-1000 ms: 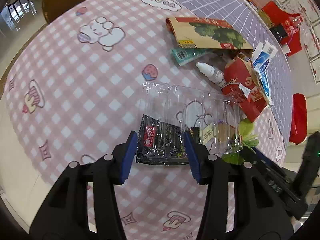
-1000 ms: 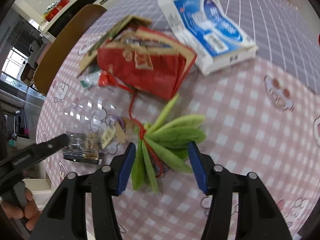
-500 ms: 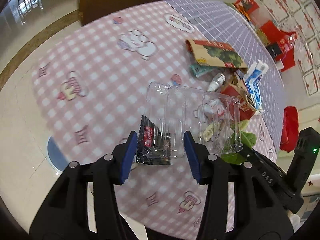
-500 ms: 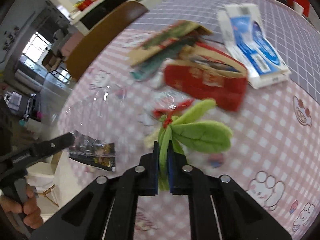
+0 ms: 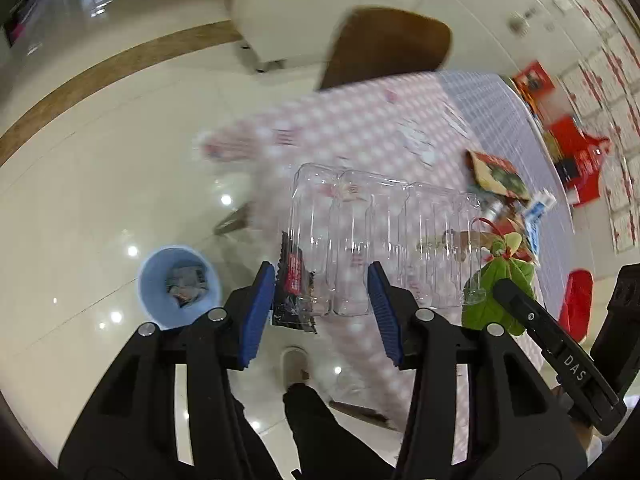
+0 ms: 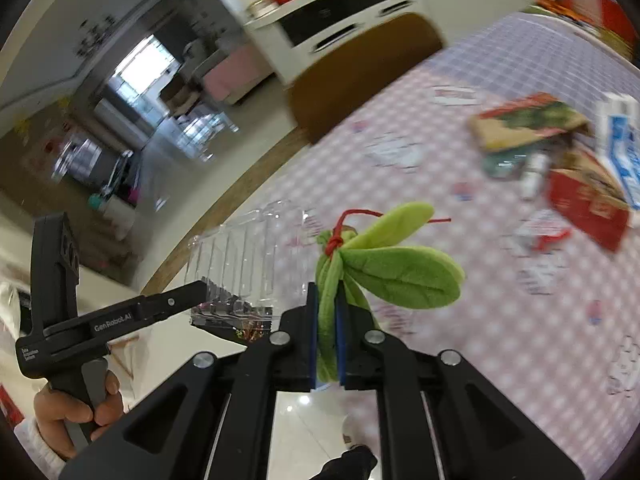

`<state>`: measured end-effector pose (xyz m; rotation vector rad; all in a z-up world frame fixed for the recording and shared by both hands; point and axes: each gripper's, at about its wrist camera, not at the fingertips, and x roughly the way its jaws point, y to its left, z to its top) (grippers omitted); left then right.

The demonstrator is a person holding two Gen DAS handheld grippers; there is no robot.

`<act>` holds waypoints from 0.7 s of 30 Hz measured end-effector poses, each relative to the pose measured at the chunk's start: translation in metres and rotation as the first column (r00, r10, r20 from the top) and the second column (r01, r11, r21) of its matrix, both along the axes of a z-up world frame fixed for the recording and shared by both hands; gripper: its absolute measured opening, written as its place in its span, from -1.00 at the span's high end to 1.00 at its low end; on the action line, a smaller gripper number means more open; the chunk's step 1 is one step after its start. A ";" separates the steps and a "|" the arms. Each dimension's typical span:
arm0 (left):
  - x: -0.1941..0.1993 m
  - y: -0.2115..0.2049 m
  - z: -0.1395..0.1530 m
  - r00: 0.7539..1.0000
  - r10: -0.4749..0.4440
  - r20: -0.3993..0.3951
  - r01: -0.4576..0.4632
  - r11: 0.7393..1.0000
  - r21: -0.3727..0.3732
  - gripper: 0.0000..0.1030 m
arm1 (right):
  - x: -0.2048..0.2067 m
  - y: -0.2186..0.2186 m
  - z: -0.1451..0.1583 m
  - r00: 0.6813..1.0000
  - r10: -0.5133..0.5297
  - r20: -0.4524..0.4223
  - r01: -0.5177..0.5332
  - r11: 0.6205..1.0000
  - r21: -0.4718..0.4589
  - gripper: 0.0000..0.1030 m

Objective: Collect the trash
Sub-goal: 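Drop the green sprig into the blue bucket while the left gripper carries the tray over it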

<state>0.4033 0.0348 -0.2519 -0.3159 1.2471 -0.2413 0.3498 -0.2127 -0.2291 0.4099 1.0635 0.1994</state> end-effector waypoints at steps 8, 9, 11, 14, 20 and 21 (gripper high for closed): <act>-0.027 0.129 -0.010 0.984 0.176 -0.025 -0.175 0.984 0.043 0.09 | 0.012 0.122 -0.017 0.985 0.167 -0.044 -0.167 0.986 0.020 0.85; -0.032 0.143 -0.012 0.980 0.197 -0.029 -0.196 0.979 0.050 0.09 | 0.013 0.136 -0.021 0.981 0.188 -0.056 -0.187 0.982 0.025 0.85; -0.041 0.170 -0.017 0.969 0.242 -0.041 -0.240 0.969 0.058 0.09 | 0.016 0.168 -0.037 0.967 0.233 -0.101 -0.230 0.972 0.045 0.85; -0.057 0.209 -0.026 0.948 0.311 -0.064 -0.306 0.949 0.072 0.09 | 0.017 0.206 -0.055 0.947 0.285 -0.150 -0.281 0.959 0.048 0.85; -0.084 0.263 -0.045 0.909 0.402 -0.107 -0.397 0.915 0.069 0.09 | 0.022 0.271 -0.088 0.904 0.359 -0.233 -0.361 0.932 0.035 0.85; -0.087 0.270 -0.048 0.904 0.413 -0.114 -0.408 0.911 0.067 0.09 | 0.023 0.280 -0.091 0.899 0.366 -0.240 -0.369 0.929 0.032 0.85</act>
